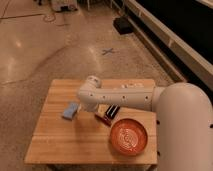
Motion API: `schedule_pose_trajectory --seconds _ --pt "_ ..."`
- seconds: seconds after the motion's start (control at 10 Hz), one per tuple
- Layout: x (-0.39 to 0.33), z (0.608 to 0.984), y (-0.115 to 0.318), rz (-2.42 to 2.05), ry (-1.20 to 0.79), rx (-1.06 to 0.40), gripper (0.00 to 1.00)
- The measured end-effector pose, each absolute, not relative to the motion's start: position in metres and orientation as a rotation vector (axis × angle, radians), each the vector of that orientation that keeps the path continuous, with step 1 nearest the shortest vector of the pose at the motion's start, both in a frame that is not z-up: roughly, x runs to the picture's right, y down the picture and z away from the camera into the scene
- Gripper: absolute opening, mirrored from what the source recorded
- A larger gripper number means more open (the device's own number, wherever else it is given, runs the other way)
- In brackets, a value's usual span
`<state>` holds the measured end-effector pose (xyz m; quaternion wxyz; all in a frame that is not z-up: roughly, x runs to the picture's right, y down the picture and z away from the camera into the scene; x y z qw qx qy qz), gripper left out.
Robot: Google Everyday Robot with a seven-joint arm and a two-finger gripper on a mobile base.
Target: Place the pepper on the white sponge
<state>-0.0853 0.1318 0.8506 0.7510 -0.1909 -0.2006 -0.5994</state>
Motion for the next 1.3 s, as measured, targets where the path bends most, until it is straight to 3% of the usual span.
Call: schedule_pose_trajectory --seconds 0.6,1.3 --pt "-0.056 0.870 0.129 -1.325 -0.390 -0.497 0.80" --pt "-0.053 0.861 0.150 -1.301 -0.412 -0.520 0.80"
